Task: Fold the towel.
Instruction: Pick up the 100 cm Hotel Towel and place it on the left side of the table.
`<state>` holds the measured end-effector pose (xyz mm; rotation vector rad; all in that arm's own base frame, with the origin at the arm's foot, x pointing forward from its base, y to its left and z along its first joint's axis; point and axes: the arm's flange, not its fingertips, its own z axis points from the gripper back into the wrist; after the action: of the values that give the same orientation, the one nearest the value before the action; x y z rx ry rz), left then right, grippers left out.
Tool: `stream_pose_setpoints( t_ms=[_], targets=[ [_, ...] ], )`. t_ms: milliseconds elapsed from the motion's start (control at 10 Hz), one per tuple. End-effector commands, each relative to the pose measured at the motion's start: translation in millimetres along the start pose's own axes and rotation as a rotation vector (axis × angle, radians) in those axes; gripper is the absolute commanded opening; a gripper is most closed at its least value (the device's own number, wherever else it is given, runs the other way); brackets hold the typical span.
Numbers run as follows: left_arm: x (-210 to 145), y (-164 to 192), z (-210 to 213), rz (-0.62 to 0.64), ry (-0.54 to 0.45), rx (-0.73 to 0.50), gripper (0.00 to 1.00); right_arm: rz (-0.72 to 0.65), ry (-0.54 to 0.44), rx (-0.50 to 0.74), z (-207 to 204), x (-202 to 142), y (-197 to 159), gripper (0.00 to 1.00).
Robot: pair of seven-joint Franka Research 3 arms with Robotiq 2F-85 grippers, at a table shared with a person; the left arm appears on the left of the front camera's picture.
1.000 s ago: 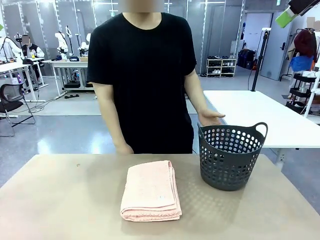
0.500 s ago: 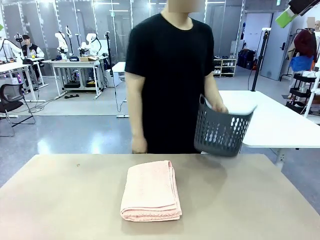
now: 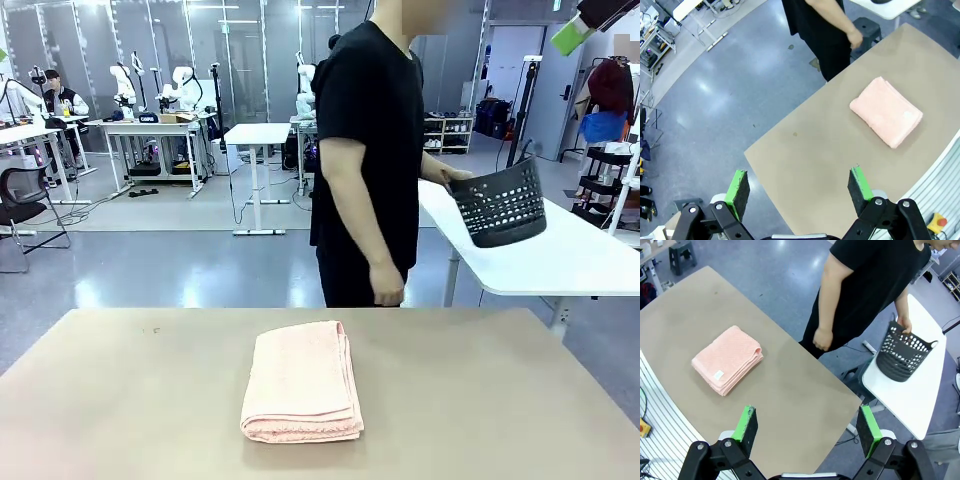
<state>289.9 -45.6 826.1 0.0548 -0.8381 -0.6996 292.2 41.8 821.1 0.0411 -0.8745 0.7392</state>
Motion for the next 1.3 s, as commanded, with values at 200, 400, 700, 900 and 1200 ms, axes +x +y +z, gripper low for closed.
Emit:
stream_pose_setpoints(
  t_ms=[200,400,700,900,1200],
  targets=[
    [-11.7,4.1,-78.3,0.113,0.084,-0.156,1.00,-0.013,0.000,-0.004,0.5,-0.9,-0.2,1.00],
    [-31.5,-12.2,-134.9,0.146,0.121,-0.240,1.00,-0.013,0.000,-0.004,0.5,-0.9,-0.2,1.00],
    [-64.6,-41.9,-240.7,0.278,0.170,-0.316,1.00,-0.013,0.000,-0.004,0.5,-0.9,-0.2,1.00],
    [-89.9,-64.0,-306.2,0.343,0.210,-0.380,1.00,-0.013,0.000,-0.004,0.5,-0.9,-0.2,1.00],
    [-114.0,-90.7,-377.2,0.459,0.196,-0.414,1.00,-0.013,0.000,-0.004,0.5,-0.9,-0.2,1.00]
  ],
)
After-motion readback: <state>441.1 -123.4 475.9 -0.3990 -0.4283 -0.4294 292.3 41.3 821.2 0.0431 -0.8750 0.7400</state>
